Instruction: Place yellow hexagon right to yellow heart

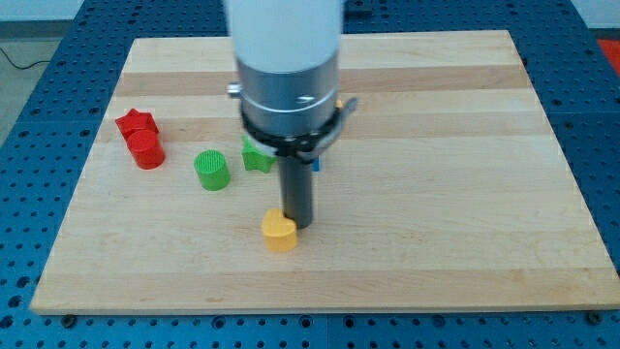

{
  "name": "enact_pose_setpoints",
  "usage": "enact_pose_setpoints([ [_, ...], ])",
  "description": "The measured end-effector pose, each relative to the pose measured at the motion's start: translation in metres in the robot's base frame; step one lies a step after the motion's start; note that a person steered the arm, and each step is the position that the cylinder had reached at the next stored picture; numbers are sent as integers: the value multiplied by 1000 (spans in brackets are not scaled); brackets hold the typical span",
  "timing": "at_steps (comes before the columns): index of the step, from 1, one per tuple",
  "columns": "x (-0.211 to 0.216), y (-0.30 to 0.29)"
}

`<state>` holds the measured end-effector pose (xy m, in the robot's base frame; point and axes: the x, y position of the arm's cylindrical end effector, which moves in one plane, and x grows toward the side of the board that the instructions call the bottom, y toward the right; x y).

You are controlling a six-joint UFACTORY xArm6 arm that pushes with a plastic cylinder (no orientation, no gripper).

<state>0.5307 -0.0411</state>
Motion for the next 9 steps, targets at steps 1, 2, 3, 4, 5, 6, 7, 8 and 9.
enact_pose_setpoints([
  [1, 16, -7],
  [2, 23, -4],
  [3, 11, 24],
  [4, -31, 96],
  [5, -108, 145],
  [6, -196, 144],
  [7, -242, 107],
  [8, -231, 56],
  [9, -195, 45],
])
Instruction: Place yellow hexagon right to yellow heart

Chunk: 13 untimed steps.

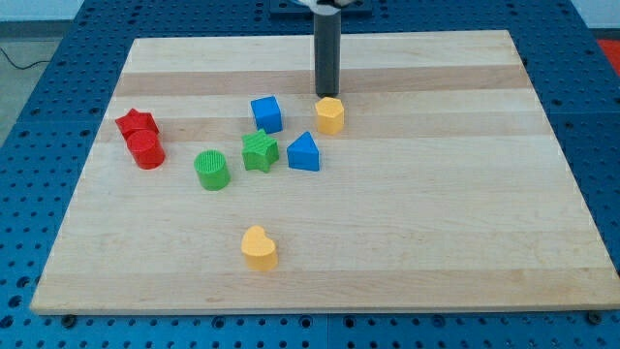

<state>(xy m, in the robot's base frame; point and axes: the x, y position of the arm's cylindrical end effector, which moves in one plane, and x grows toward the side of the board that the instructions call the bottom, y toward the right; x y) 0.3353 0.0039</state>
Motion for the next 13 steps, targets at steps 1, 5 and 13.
enact_pose_setpoints([
  [1, 35, 7],
  [5, 77, -9],
  [13, 121, 55],
])
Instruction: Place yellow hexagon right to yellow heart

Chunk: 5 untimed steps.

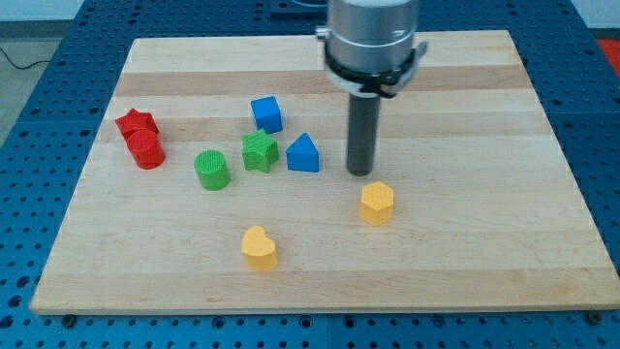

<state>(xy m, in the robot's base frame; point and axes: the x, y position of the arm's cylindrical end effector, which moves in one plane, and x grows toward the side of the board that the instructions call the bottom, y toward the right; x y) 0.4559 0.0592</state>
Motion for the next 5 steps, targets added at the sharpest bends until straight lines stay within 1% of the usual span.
enact_pose_setpoints([
  [1, 26, 12],
  [2, 52, -31],
  [3, 61, -69],
  [4, 51, -57],
  [5, 29, -14],
])
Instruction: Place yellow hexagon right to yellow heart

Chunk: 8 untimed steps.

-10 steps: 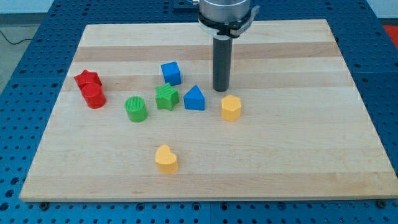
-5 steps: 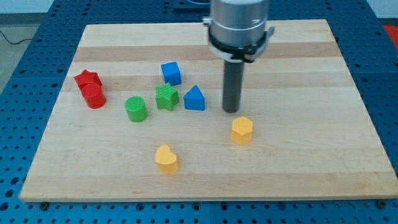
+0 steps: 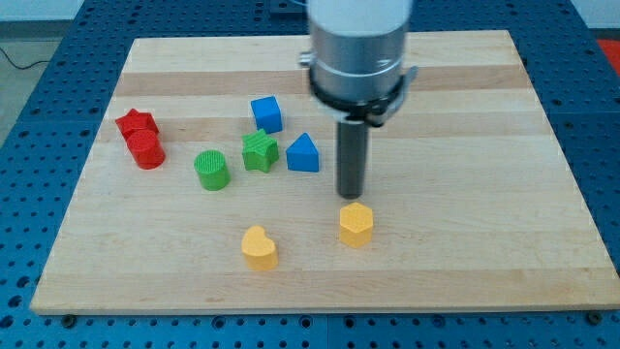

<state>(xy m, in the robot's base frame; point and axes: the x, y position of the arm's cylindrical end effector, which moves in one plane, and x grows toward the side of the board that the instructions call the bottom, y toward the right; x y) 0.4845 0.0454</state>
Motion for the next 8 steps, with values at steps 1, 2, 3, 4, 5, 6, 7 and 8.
enact_pose_setpoints([
  [1, 7, 34],
  [2, 41, 33],
  [3, 65, -1],
  [4, 73, -36],
  [5, 72, -23],
  [6, 33, -2],
  [7, 10, -20],
  [8, 36, -41],
])
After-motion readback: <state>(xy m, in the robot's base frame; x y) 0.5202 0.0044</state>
